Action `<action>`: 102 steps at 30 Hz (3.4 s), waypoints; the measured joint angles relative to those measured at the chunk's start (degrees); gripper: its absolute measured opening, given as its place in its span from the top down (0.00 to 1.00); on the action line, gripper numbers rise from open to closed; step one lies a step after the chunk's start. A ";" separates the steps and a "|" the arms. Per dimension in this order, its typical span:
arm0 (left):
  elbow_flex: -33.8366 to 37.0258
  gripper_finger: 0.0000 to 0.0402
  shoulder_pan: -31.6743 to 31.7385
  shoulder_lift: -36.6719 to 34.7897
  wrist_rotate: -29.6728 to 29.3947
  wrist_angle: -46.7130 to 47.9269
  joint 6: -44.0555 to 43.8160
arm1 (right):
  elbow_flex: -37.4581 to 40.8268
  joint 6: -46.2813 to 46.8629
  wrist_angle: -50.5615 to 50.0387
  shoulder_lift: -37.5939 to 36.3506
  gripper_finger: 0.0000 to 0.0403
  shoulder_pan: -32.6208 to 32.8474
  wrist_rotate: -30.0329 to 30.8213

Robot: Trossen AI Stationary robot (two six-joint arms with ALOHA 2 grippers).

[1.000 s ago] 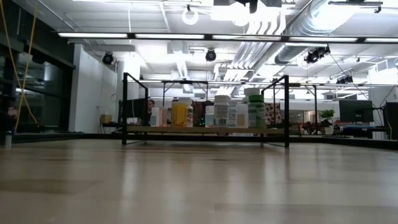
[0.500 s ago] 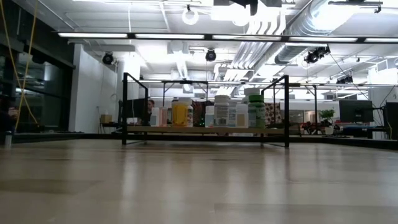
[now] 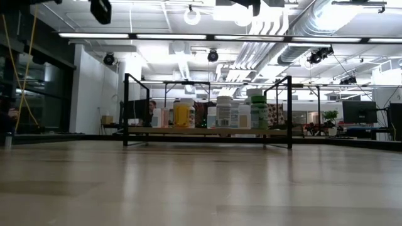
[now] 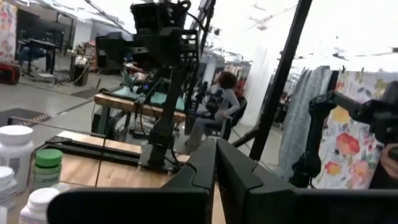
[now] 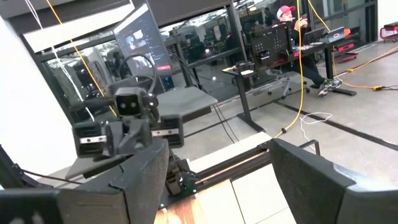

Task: Pick and place medicine bottles onto shelf by color
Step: Return to Home Position

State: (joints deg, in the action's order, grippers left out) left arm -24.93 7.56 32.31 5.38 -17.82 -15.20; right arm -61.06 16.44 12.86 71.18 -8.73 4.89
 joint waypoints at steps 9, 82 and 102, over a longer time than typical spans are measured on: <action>9.20 1.00 1.40 -11.26 1.22 -0.09 -5.06 | 0.00 4.74 -0.19 0.00 0.32 0.02 0.01; 24.15 0.99 -4.22 -29.28 -5.15 17.21 -9.71 | 60.49 8.87 4.37 -70.77 1.00 6.54 -9.40; 24.15 0.99 -4.22 -21.22 -5.85 17.40 -9.71 | 60.41 1.35 -12.41 -67.90 1.00 6.54 -5.09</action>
State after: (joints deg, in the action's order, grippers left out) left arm -0.78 3.33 11.09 -0.47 -0.41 -24.91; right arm -0.64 17.79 0.45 3.28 -2.20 -0.21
